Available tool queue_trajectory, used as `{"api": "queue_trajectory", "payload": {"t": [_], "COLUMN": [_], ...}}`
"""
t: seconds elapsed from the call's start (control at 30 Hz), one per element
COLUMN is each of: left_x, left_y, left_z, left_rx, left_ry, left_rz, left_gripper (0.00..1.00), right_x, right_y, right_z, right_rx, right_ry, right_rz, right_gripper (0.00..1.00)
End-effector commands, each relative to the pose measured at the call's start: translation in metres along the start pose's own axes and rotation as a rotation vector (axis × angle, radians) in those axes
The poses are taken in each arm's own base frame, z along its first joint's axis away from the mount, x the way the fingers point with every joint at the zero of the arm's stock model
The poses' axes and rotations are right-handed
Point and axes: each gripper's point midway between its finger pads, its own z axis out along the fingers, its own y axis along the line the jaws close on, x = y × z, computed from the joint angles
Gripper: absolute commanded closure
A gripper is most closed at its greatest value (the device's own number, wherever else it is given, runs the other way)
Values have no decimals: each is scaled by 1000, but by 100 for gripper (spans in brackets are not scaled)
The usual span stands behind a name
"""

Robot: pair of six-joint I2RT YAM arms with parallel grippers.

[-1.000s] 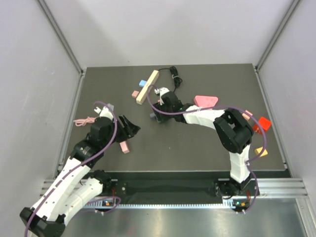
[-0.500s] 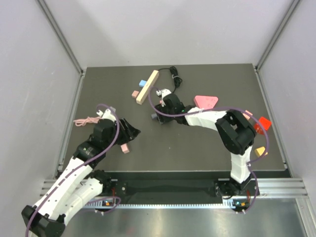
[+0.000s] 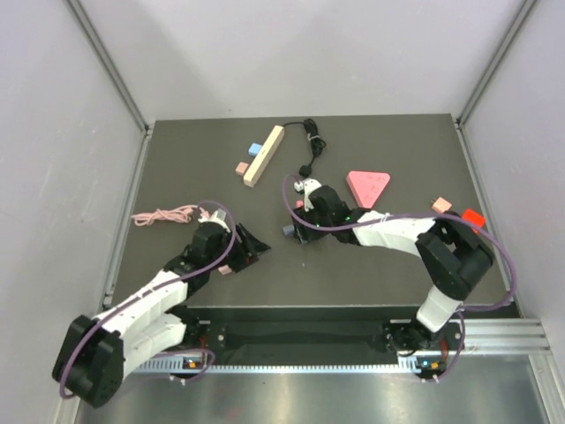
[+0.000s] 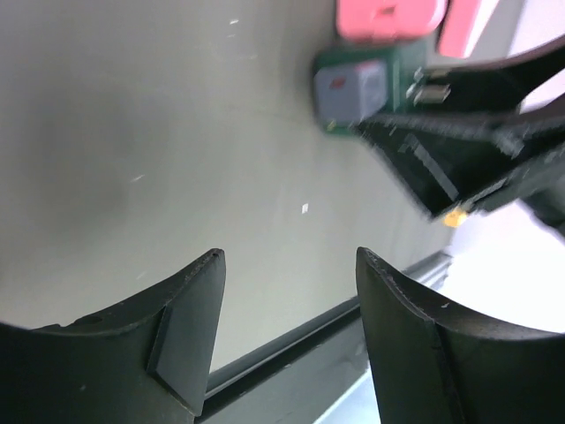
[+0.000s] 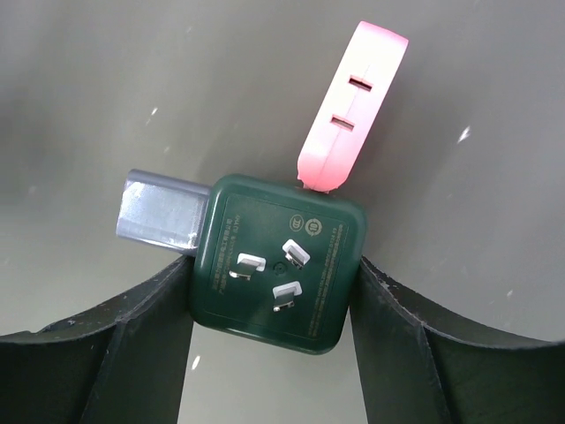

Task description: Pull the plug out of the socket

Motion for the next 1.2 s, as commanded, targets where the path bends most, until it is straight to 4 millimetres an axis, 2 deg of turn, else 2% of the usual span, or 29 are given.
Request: {"api": "queue_trajectory", "payload": {"t": [0.0,0.07,0.1,0.17,0.2,0.4,0.47,0.67,0.9,1.17], "left_x": [-13,-16,-15,-14,-12,-13,-12,-16,-12,-18], "left_y": [-44,-51,-48,-53,-47,-43,-42,-38,-29,-38], "left_z": [10,14,21,25,30,41,44,45,63,68], "left_rx": [168,178,161,173,155,150,141,137,112,157], "left_ry": [-10,-1,19,42,55,51,66,27,64,43], "left_rz": [-20,-10,-18,-22,-29,-41,-43,-38,-30,-45], "left_gripper": [34,34,34,35,35,35,37,37,36,36], "right_x": [-5,-1,0,4,4,10,4,3,8,7], "right_y": [21,23,23,23,24,23,25,27,28,28], "right_z": [-14,-14,-14,-14,-15,-15,-16,-17,-14,-16], "right_rx": [-82,-91,-94,-96,-98,-99,-107,-122,-132,-134], "right_ry": [-26,-18,-16,-12,-15,-1,-29,-34,-26,-29], "right_rz": [8,11,12,15,21,24,26,18,17,21], "right_gripper": [100,100,100,100,100,100,100,100,100,100]}}
